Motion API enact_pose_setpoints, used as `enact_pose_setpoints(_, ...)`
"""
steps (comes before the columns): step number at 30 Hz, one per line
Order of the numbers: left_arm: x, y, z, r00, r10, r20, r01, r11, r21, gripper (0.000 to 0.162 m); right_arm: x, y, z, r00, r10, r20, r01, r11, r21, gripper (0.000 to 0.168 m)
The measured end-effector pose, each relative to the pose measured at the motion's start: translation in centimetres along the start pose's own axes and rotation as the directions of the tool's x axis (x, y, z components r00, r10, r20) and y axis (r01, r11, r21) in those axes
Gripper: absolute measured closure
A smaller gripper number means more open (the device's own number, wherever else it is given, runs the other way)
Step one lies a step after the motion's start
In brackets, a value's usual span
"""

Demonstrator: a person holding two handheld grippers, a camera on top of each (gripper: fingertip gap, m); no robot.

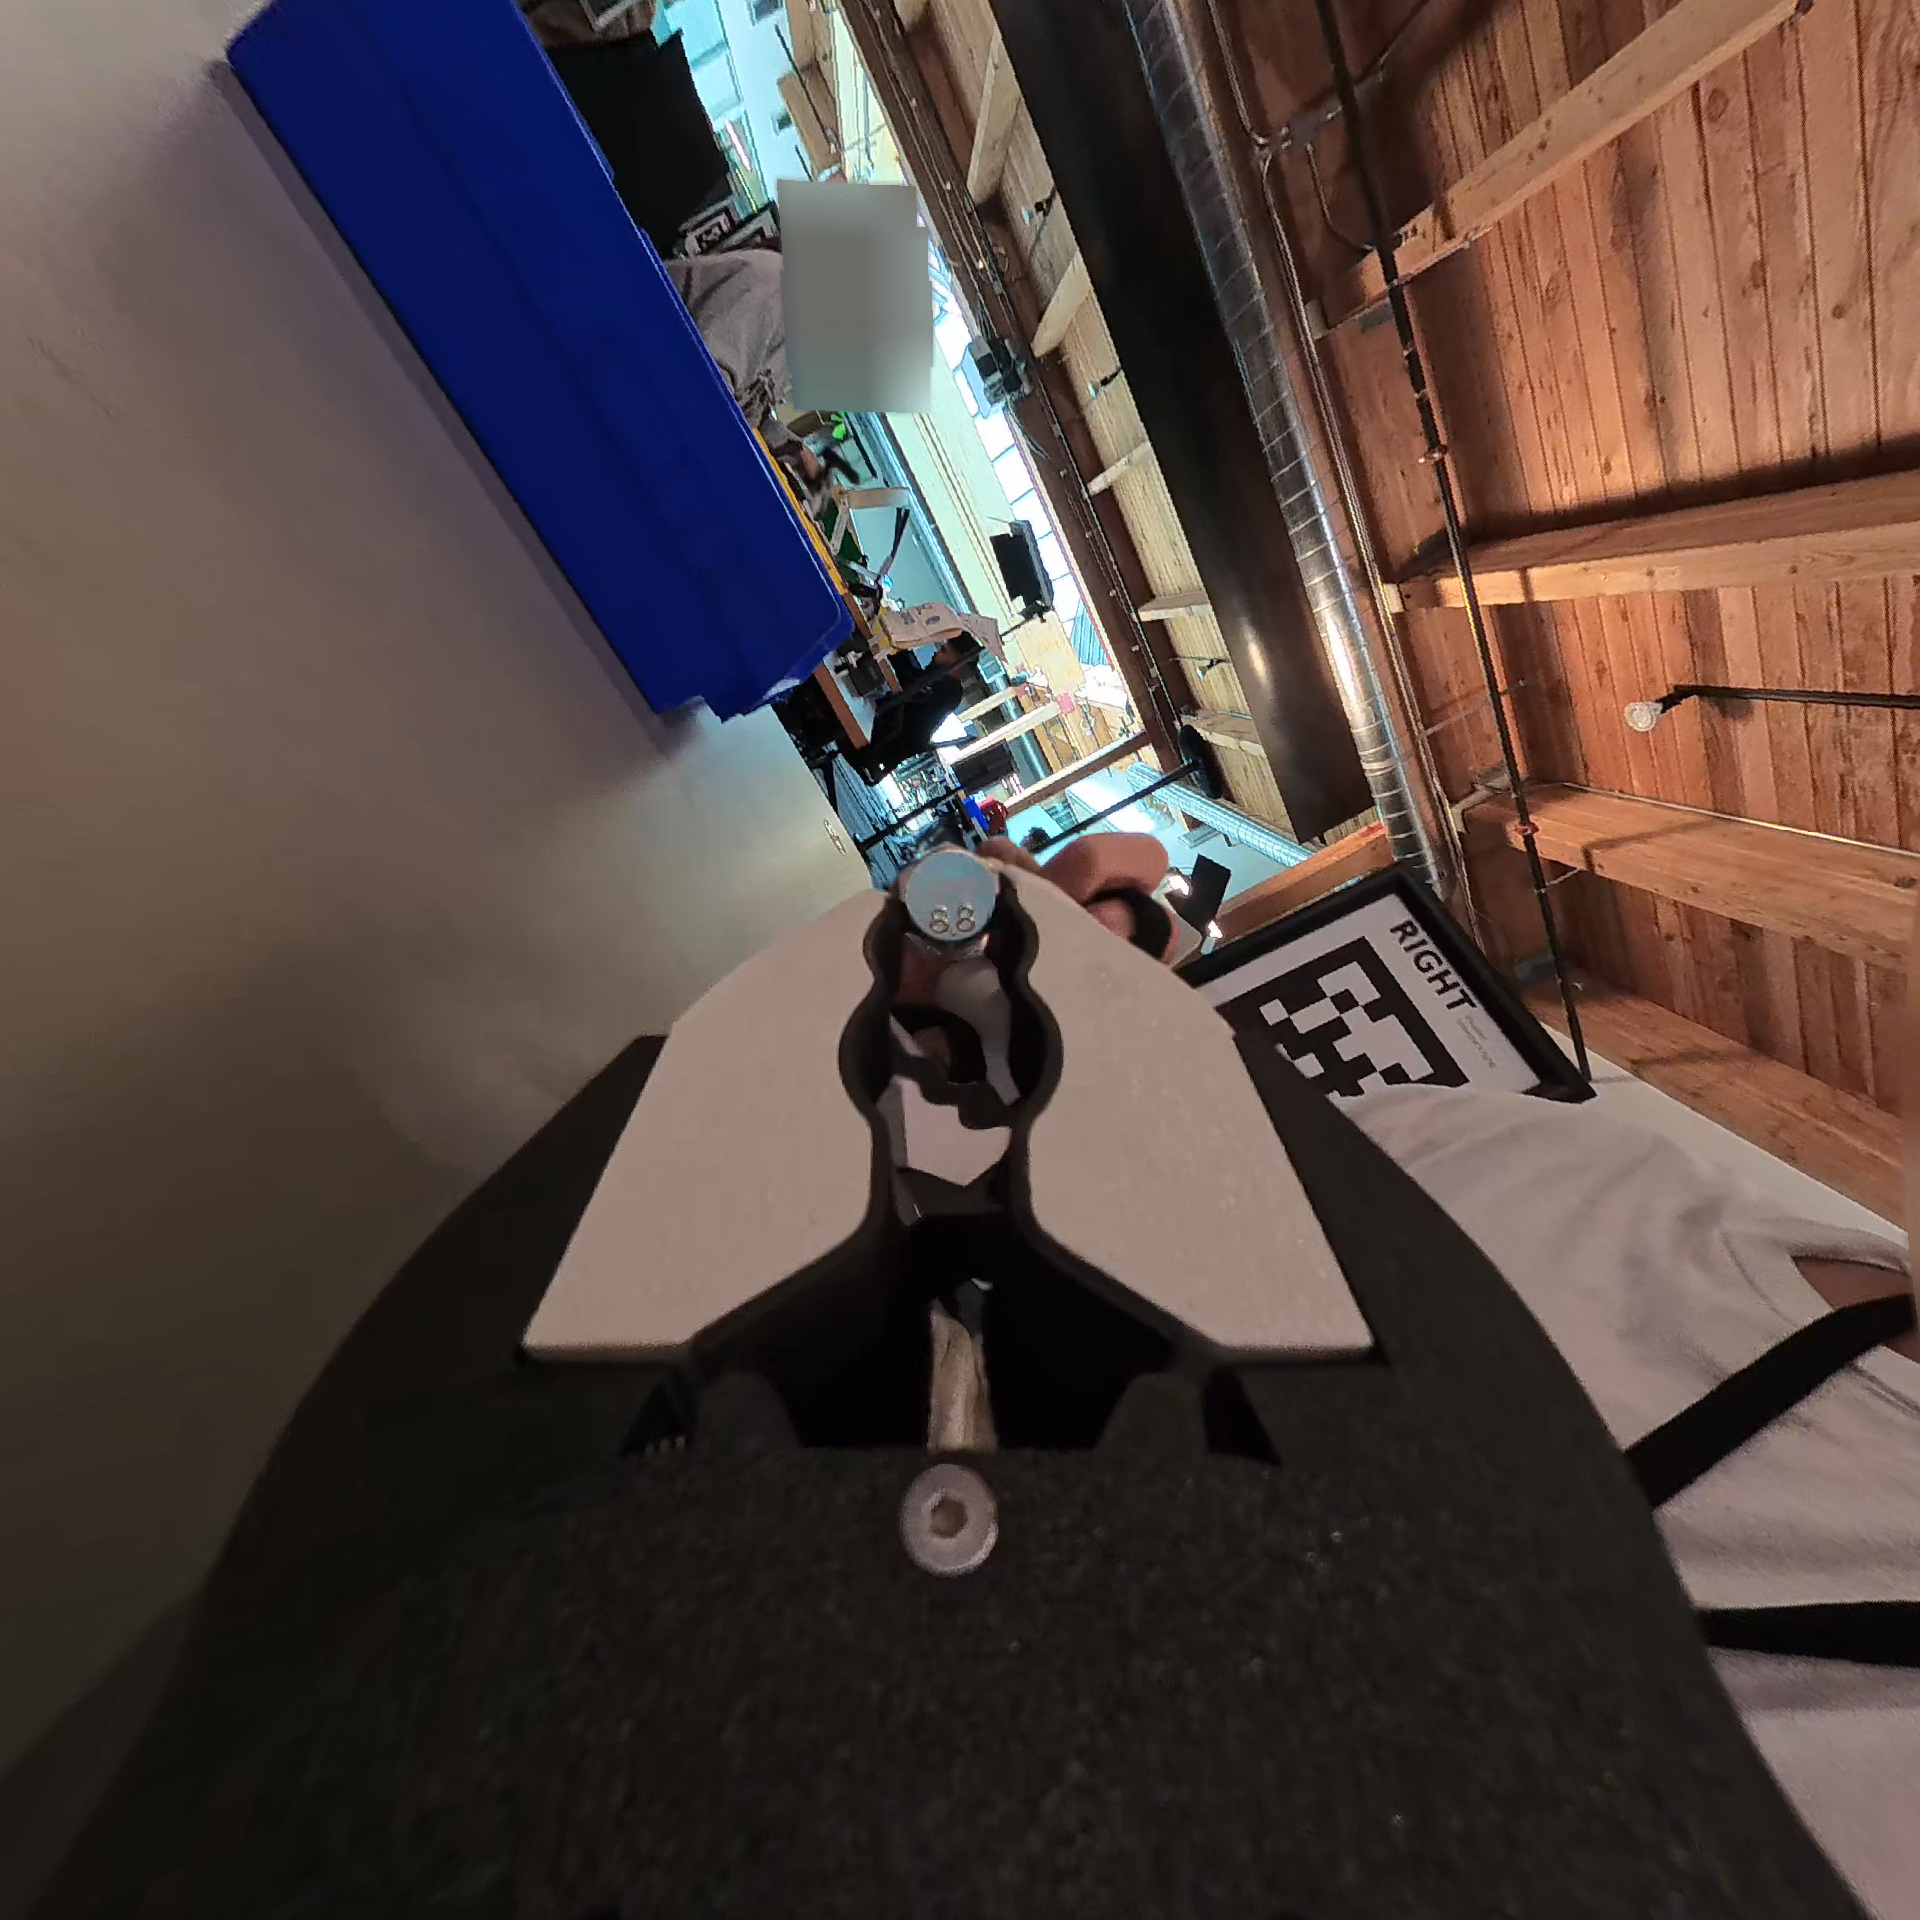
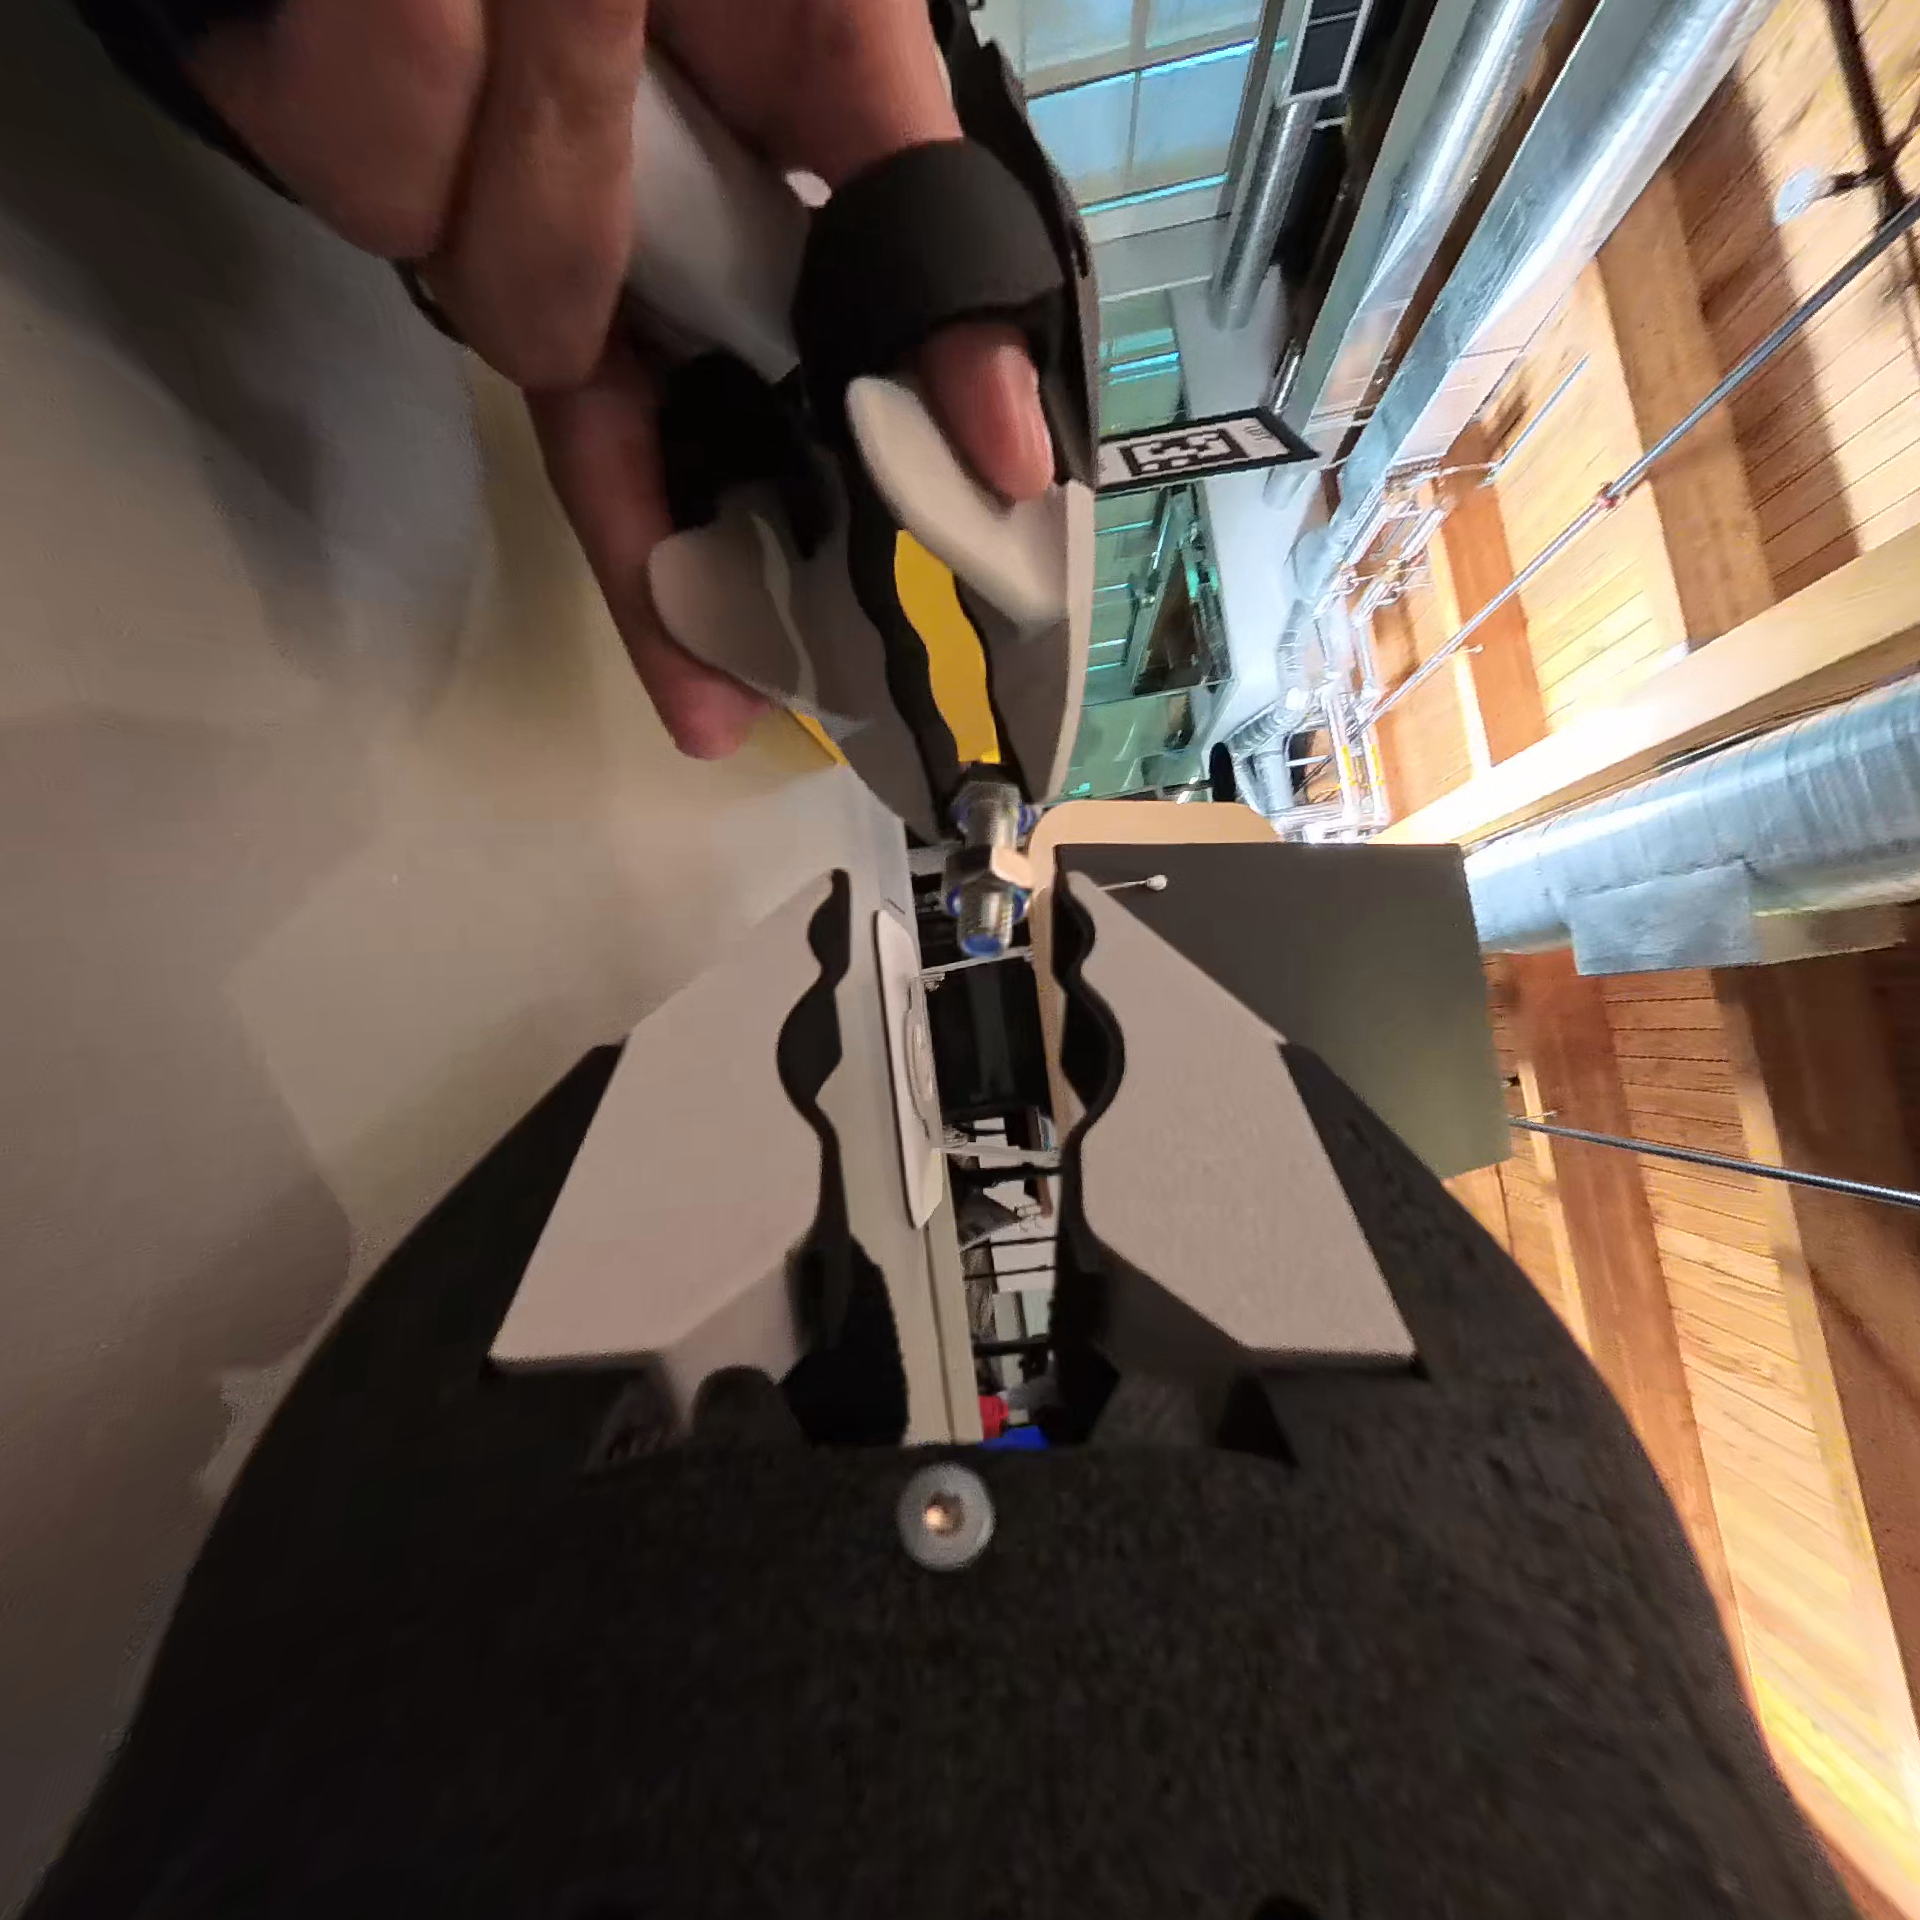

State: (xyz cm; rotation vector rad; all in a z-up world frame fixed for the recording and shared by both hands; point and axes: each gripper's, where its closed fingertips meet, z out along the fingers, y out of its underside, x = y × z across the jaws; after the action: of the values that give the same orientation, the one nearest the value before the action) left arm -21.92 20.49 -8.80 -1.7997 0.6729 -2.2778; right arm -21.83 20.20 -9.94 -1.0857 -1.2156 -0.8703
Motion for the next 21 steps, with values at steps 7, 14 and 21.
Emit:
enact_pose_setpoints(7, 0.2, 0.5, 0.3, 1.0, 0.021, 0.001, -0.021, 0.999, -0.025, 0.145, 0.7, 0.1, 0.1, 0.941, 0.325, 0.097, -0.329, 0.944, 0.028, 0.151)
enact_pose_setpoints(14, 1.0, 0.3, 0.4, 0.994, 0.105, -0.008, -0.105, 0.994, -0.031, 0.146, 1.2, -0.5, -0.1, -0.155, 0.847, 0.509, -0.962, -0.012, -0.273, 0.152)
enact_pose_setpoints(21, 1.0, 0.1, 0.2, 0.995, 0.099, -0.016, -0.1, 0.995, -0.019, 0.145, 1.8, -0.3, -0.1, -0.819, 0.358, 0.447, -0.57, -0.596, -0.566, 0.138)
